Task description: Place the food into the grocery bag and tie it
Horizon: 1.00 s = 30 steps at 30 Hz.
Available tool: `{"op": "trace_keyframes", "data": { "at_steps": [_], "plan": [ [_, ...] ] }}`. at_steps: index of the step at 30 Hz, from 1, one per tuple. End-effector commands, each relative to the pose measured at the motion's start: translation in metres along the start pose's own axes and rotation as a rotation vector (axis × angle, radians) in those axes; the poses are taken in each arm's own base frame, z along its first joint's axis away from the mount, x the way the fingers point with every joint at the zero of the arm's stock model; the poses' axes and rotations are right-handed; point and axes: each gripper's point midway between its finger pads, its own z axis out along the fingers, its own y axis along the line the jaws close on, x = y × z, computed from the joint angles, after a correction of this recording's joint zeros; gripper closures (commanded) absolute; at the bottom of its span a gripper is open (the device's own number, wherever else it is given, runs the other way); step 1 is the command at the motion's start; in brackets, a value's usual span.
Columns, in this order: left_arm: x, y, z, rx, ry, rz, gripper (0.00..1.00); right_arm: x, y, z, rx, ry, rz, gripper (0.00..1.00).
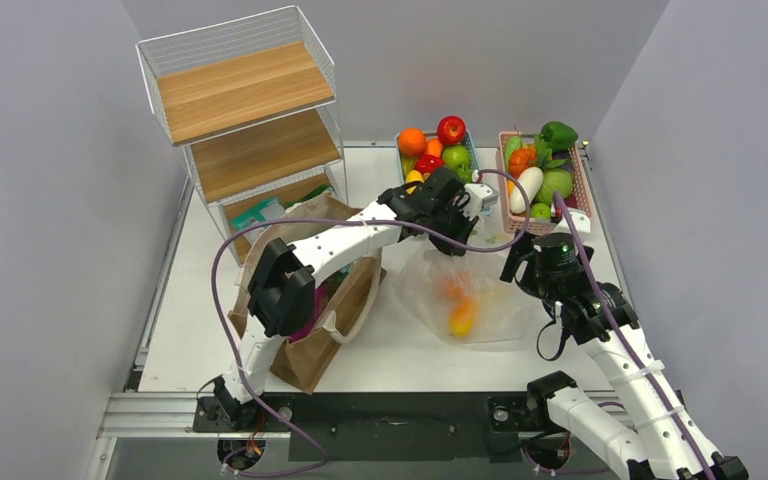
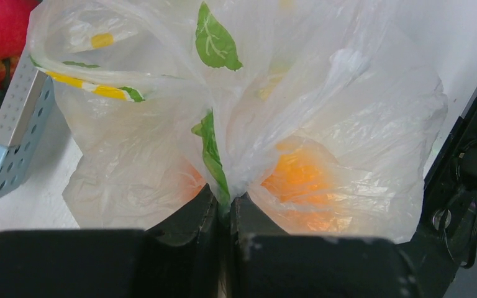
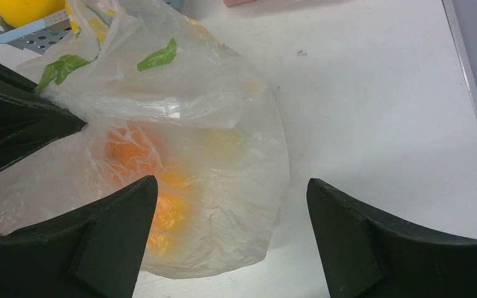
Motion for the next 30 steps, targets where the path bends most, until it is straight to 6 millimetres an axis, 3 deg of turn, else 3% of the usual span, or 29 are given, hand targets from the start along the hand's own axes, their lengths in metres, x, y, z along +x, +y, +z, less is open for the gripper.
{"op": "trace_keyframes", "data": {
  "at_steps": [1, 4, 9, 17, 22, 30],
  "plan": [
    [-0.049, -0.005, -0.054, -0.055, -0.181, -0.017, 1.0, -0.017, -0.005, -0.009, 0.017, -0.068, 0.025, 0.14],
    [-0.061, -0.012, -0.078, -0.069, -0.229, -0.029, 1.0, -0.024, -0.007, -0.013, 0.027, -0.097, 0.042, 0.14],
    [-0.084, -0.029, -0.133, -0.078, -0.347, -0.042, 1.0, -0.034, -0.01, -0.019, 0.037, -0.135, 0.071, 0.14],
    [-0.12, -0.051, -0.24, -0.126, -0.579, -0.044, 1.0, -0.04, -0.008, -0.021, 0.032, -0.154, 0.094, 0.14],
    [-0.13, -0.06, -0.306, -0.167, -0.721, -0.026, 1.0, -0.039, -0.005, -0.019, 0.02, -0.146, 0.105, 0.14],
    [-0.131, -0.054, -0.395, -0.312, -0.899, -0.04, 1.0, -0.043, -0.002, -0.02, 0.013, -0.147, 0.113, 0.14]
  ]
}}
